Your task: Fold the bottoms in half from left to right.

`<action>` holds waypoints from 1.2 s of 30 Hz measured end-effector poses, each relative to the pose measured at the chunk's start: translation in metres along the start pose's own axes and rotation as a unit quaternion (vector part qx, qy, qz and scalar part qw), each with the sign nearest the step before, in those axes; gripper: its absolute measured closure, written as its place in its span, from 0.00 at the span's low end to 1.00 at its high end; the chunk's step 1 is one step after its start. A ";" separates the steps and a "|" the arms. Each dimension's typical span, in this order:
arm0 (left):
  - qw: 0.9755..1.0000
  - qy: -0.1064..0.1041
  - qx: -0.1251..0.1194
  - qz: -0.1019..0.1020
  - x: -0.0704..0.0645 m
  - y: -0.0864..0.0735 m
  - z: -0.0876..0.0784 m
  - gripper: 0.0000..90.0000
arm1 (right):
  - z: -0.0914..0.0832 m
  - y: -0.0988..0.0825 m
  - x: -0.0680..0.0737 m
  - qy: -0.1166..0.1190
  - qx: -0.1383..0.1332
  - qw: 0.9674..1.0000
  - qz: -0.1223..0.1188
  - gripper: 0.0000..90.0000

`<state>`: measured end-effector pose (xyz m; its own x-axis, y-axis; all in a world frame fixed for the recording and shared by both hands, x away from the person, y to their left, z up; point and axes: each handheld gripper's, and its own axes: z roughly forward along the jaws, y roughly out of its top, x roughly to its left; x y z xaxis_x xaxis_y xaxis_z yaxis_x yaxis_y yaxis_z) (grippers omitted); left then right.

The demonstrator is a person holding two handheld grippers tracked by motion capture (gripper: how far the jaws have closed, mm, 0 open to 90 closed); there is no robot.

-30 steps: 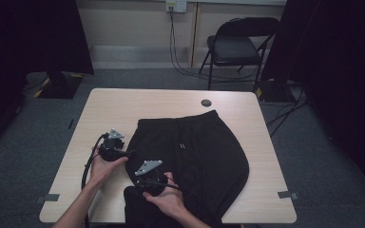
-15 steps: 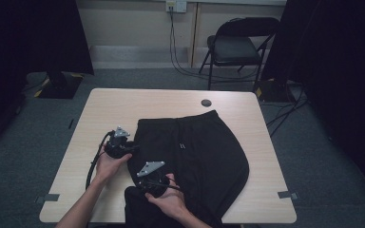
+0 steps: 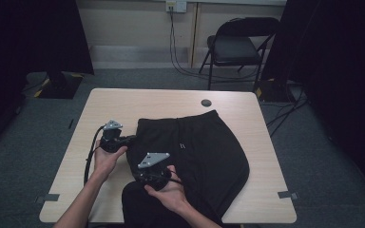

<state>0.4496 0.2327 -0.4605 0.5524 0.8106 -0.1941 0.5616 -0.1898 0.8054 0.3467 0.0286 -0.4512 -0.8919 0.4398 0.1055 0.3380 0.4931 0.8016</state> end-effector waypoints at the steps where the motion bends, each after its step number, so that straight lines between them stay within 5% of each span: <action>1: 1.000 -0.004 -0.006 -0.010 -0.001 0.003 -0.002 0.98 | -0.004 0.004 0.000 0.000 -0.006 1.000 0.001 0.98; 6: 1.000 0.002 -0.027 0.014 -0.005 0.026 -0.016 0.98 | -0.023 0.026 -0.003 -0.003 -0.034 0.999 -0.001 0.98; 16: 0.995 -0.008 -0.101 0.010 -0.009 0.082 -0.055 0.98 | -0.054 0.084 0.005 -0.008 -0.085 0.996 -0.033 0.98; 20: 0.988 -0.006 -0.155 0.012 -0.017 0.119 -0.087 0.99 | -0.076 0.123 0.013 -0.009 -0.128 0.990 -0.051 0.98; 22: 0.987 0.004 -0.156 0.035 -0.024 0.130 -0.093 0.98 | -0.088 0.135 0.015 -0.014 -0.151 0.987 -0.056 0.98; 26: 0.990 0.012 -0.132 0.038 -0.030 0.125 -0.077 0.98 | -0.097 0.125 0.006 -0.016 -0.159 0.986 -0.047 0.98; 31: 0.994 -0.008 -0.097 0.038 -0.039 0.104 -0.041 0.98 | -0.102 0.078 -0.015 -0.025 -0.146 0.989 -0.009 0.98; 36: 0.995 -0.035 -0.073 0.056 -0.069 0.106 0.000 0.98 | -0.126 0.044 -0.031 -0.056 -0.136 0.989 0.011 0.98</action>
<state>0.4709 0.1566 -0.3615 0.6504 0.7478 -0.1331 0.4021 -0.1903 0.8956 0.3512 -0.0577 -0.3457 -0.8409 0.5363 0.0719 0.2509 0.2687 0.9300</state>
